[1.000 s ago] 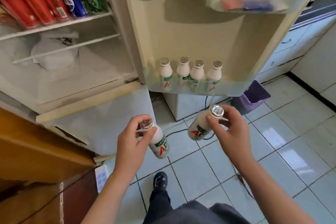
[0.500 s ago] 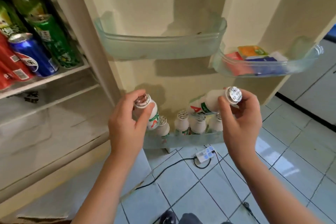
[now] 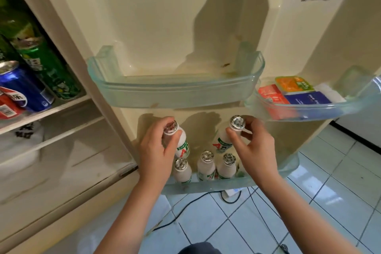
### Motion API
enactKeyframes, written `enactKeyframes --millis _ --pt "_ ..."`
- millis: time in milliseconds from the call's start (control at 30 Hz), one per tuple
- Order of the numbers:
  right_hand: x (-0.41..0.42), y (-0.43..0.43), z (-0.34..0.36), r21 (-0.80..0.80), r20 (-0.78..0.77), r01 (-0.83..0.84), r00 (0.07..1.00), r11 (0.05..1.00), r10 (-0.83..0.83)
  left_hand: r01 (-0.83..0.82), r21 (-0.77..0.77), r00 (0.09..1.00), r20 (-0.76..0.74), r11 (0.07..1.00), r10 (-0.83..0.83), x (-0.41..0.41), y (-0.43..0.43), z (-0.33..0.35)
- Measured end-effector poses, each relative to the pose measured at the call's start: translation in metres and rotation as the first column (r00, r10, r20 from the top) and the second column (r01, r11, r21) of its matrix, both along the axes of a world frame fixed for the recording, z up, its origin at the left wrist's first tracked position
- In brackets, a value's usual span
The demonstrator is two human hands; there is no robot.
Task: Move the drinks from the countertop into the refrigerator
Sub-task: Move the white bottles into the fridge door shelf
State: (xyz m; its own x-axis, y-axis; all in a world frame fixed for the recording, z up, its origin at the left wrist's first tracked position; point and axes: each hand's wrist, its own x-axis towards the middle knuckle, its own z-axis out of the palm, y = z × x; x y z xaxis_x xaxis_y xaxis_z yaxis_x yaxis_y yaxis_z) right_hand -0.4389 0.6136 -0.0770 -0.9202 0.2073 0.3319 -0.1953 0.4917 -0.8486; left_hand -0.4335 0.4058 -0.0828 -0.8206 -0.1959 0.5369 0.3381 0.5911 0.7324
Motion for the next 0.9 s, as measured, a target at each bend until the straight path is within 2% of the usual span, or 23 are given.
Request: enactKeyframes --millis 167,333,533,733,900 --pt "-0.013 0.004 -0.015 0.111 0.107 -0.128 0.987 0.986 0.116 0.124 0.043 0.965 0.227 0.991 -0.130 -0.008 0.005 -0.024" --pt "-0.023 0.003 -0.025 0.171 0.207 -0.200 0.965 0.965 0.163 0.193 0.051 0.913 0.356 0.980 -0.198 -0.013 0.013 -0.039" --pt "-0.035 0.003 -0.025 0.196 0.355 -0.201 0.927 0.960 0.121 0.233 0.018 0.873 0.436 0.972 -0.217 -0.016 0.018 -0.048" --pt "-0.043 0.000 -0.023 0.382 0.540 -0.314 0.839 0.869 0.066 0.262 0.006 0.828 0.512 0.965 -0.228 -0.022 0.018 -0.048" --pt "-0.046 0.000 -0.021 0.353 0.580 -0.352 0.809 0.867 0.092 0.263 0.066 0.820 0.510 0.962 -0.259 -0.020 0.017 -0.048"
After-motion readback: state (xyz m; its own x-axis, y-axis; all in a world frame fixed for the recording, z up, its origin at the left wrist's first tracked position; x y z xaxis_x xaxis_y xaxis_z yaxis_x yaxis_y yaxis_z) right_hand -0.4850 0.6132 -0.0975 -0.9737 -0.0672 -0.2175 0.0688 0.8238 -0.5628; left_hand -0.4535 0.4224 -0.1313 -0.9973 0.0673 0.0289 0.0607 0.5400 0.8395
